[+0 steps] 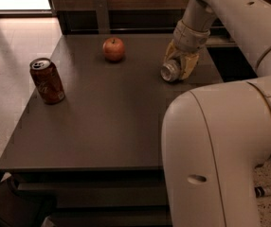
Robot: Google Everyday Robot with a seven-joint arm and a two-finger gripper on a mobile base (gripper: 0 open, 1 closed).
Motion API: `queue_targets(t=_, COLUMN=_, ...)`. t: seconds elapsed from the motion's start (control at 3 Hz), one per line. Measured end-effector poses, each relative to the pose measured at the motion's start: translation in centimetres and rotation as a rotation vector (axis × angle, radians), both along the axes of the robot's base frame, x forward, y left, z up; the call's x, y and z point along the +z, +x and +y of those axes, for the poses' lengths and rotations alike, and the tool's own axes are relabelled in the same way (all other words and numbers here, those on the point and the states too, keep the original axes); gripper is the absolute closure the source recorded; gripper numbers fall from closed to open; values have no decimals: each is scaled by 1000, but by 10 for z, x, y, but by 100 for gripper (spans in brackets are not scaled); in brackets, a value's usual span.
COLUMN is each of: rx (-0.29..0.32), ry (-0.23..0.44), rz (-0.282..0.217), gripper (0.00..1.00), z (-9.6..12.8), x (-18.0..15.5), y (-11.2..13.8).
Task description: Place 7up can upright
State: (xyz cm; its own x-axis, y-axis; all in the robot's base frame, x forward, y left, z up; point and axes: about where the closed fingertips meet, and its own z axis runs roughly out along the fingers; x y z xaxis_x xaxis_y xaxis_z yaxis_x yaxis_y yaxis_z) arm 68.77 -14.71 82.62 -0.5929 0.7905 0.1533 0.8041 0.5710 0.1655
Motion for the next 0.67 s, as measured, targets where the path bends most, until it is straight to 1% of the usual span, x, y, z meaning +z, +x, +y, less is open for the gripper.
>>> queue_targets(t=0.33, rx=0, ry=0, rz=0, gripper=100, z=0, x=1, y=0)
queue_targets(t=0.67, rx=18, ry=-40, rz=-52, gripper=100, z=-8, x=18, y=10)
